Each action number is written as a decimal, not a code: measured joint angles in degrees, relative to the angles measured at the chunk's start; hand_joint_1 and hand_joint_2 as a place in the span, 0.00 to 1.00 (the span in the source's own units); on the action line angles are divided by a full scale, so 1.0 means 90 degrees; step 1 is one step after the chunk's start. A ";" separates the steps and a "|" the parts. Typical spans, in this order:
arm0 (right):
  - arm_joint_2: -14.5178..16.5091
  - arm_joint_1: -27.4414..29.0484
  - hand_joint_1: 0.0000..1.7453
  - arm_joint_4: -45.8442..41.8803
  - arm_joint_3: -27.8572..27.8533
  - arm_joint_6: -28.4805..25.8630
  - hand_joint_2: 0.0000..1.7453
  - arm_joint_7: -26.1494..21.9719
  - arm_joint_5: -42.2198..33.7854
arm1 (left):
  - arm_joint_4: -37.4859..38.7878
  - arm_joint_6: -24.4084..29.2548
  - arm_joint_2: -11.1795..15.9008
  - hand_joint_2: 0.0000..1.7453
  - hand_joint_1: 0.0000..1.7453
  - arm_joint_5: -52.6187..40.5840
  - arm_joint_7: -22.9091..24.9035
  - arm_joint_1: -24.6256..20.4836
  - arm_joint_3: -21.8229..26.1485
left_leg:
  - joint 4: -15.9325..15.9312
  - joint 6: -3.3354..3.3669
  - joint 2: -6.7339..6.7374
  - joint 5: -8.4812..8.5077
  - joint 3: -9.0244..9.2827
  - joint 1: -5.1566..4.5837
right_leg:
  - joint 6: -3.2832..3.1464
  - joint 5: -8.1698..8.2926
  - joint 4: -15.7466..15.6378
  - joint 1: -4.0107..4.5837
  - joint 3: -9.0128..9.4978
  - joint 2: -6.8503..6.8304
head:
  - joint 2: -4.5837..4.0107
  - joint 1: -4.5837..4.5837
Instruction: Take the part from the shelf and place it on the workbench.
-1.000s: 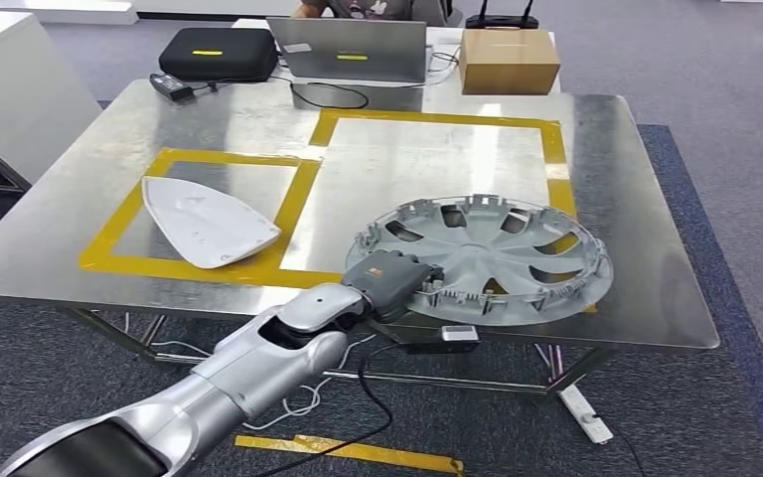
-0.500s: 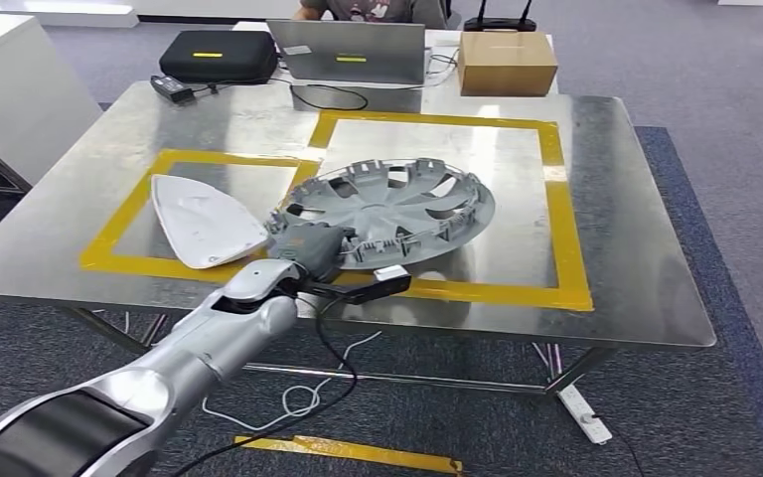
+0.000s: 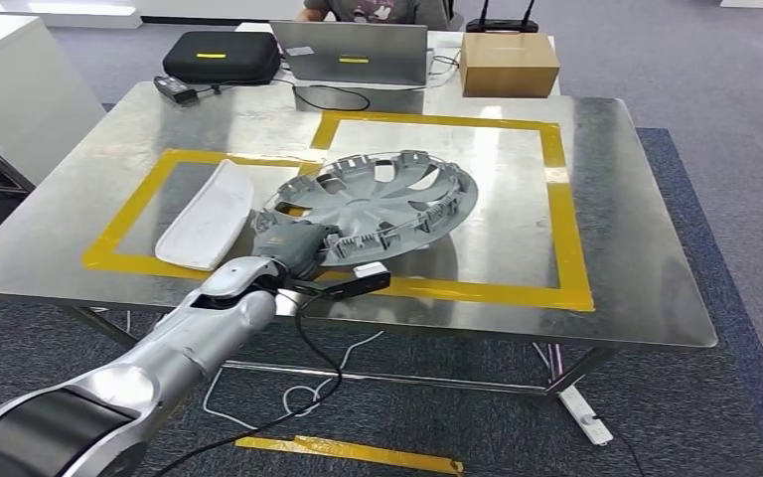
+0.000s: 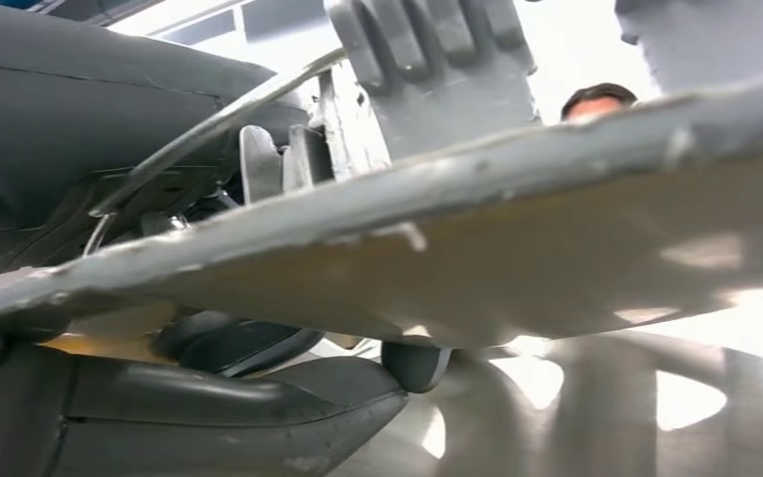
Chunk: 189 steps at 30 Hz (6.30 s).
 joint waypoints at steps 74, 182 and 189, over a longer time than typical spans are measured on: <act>0.0022 0.0452 0.00 -0.0138 0.0399 -0.0233 0.00 0.0242 -0.0790 | -0.6798 -0.0550 0.1061 0.00 0.00 0.4925 -0.4114 0.5071 0.0779 | 0.0000 0.0006 -0.0009 -0.0011 -0.0091 -0.0008 | 0.0000 -0.0020 -0.0001 -0.0004 -0.0097 -0.0010 | 0.0000 0.0002; 0.0875 0.0759 0.00 -0.2225 -0.0667 0.1390 0.00 0.0792 -0.1019 | 0.0066 -0.1757 -0.0074 0.00 0.00 0.4477 -0.4283 0.4552 0.7092 | 0.0229 -0.0067 -0.0077 -0.0315 0.0441 0.0027 | -0.0161 0.0043 -0.0144 0.0089 0.0089 -0.0027 | 0.0000 -0.0037; 0.0875 0.0763 0.00 -0.2234 -0.0682 0.1399 0.00 0.0786 -0.0994 | 0.0632 -0.1472 0.0004 0.00 0.00 0.4399 -0.4219 0.4470 0.7218 | -0.0168 0.0212 -0.0042 -0.0156 0.0305 0.0035 | 0.0073 -0.0476 0.0602 0.0094 -0.0418 0.0001 | 0.0000 -0.0001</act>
